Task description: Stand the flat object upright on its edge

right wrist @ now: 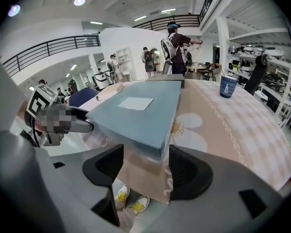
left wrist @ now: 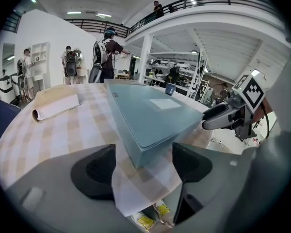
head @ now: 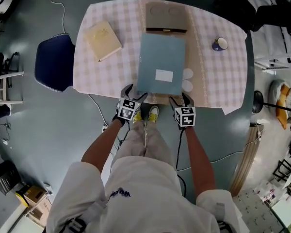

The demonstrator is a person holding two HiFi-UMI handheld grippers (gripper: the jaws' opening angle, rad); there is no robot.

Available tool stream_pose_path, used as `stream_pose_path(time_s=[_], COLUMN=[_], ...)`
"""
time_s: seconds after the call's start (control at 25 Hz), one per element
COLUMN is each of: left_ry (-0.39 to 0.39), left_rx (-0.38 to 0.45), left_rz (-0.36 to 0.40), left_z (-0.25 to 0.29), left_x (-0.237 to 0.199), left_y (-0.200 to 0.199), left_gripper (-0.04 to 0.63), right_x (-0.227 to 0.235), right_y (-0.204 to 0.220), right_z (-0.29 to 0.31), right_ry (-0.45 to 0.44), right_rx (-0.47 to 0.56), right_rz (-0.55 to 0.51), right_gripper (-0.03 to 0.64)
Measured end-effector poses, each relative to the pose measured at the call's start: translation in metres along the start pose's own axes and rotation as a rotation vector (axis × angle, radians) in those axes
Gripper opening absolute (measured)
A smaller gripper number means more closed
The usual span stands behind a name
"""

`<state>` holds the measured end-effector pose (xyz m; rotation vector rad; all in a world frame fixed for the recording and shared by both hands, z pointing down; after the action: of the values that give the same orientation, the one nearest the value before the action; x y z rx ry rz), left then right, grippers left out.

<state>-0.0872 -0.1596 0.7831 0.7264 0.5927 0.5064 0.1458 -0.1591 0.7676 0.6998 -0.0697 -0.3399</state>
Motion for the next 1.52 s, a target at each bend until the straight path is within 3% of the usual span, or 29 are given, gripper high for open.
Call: stream_pose_path(time_s=[0.12,0.2,0.44,0.64,1.12,1.52], left_ry=[0.013,0.030,0.021,0.042,0.076,0.117], left_rx=[-0.003,-0.010,0.017,0.045,0.185,0.275], left_rz=[0.005,0.021,0.050,0.109,0.089,0.055], left_z=[0.003,0.004,-0.016,-0.049,-0.116,-0.140], left_x=[0.002,0.006,0.013,0.028,0.040,0.035], left_y=[-0.003,-0.007,-0.023,-0.052,-0.149,-0.213], left_gripper=[0.339,0.272,0.254,0.218,0.227,0.229], right_x=[-0.001,0.000,0.003,0.009,0.016,0.030], right_y=[-0.001,-0.003,-0.019,-0.049,-0.140,-0.200], right_z=[0.003,0.003,-0.018,-0.055,-0.126,-0.149], right_ry=[0.011,0.030,0.025,0.016,0.014,0.014], right_rx=[0.007,0.012,0.062,0.154,0.343,0.436], right_rz=[-0.022,-0.022,-0.027,-0.019,0.049,0.113], right_gripper=[0.265,0.229,0.160,0.160,0.164,0.167])
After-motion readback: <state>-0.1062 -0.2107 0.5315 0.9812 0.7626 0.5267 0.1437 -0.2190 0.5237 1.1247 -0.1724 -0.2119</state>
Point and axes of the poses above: the fingertips, and each gripper's own axes: z forward along the fingers, x to its right, y out of its underside, the point moved 5 cm from there along -z, backward along the fingers, and after that the axes turned 15 degrees about y, right-handed, at the moved point
